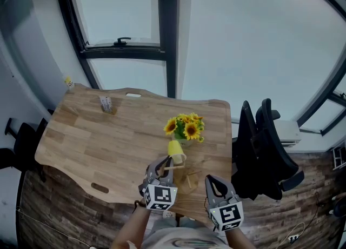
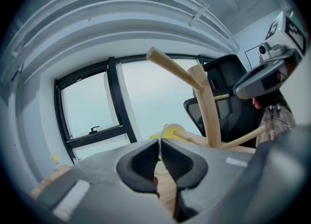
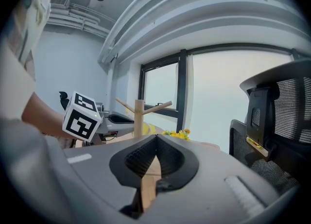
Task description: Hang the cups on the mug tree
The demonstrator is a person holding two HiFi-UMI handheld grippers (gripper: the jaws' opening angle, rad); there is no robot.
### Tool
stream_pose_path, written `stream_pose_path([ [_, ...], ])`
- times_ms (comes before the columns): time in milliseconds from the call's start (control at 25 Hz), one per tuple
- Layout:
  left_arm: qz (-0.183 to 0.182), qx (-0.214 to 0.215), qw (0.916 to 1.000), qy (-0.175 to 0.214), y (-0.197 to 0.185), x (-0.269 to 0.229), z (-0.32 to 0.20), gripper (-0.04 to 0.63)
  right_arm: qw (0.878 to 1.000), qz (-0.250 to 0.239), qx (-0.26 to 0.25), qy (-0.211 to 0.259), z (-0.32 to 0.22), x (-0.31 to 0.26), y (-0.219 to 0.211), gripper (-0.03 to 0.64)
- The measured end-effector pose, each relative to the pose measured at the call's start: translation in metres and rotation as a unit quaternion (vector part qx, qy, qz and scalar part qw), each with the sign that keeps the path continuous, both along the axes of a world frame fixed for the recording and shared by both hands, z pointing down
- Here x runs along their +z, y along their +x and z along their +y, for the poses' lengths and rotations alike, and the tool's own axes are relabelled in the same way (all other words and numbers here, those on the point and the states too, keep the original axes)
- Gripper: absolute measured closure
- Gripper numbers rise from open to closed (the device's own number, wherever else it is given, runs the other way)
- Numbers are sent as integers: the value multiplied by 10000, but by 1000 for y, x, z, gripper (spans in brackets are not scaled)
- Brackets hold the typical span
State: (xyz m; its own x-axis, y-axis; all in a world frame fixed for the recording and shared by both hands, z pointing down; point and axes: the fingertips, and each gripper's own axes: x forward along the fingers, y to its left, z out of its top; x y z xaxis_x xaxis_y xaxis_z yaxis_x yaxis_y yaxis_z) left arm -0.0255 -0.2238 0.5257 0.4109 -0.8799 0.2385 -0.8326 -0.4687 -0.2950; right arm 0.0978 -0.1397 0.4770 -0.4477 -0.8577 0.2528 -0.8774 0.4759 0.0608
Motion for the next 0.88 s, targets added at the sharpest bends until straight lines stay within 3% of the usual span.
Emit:
stream_pose_path([
  [880, -498, 265, 9983, 108, 16, 6, 17, 574, 10000, -41, -34, -77, 7, 3, 6, 618],
])
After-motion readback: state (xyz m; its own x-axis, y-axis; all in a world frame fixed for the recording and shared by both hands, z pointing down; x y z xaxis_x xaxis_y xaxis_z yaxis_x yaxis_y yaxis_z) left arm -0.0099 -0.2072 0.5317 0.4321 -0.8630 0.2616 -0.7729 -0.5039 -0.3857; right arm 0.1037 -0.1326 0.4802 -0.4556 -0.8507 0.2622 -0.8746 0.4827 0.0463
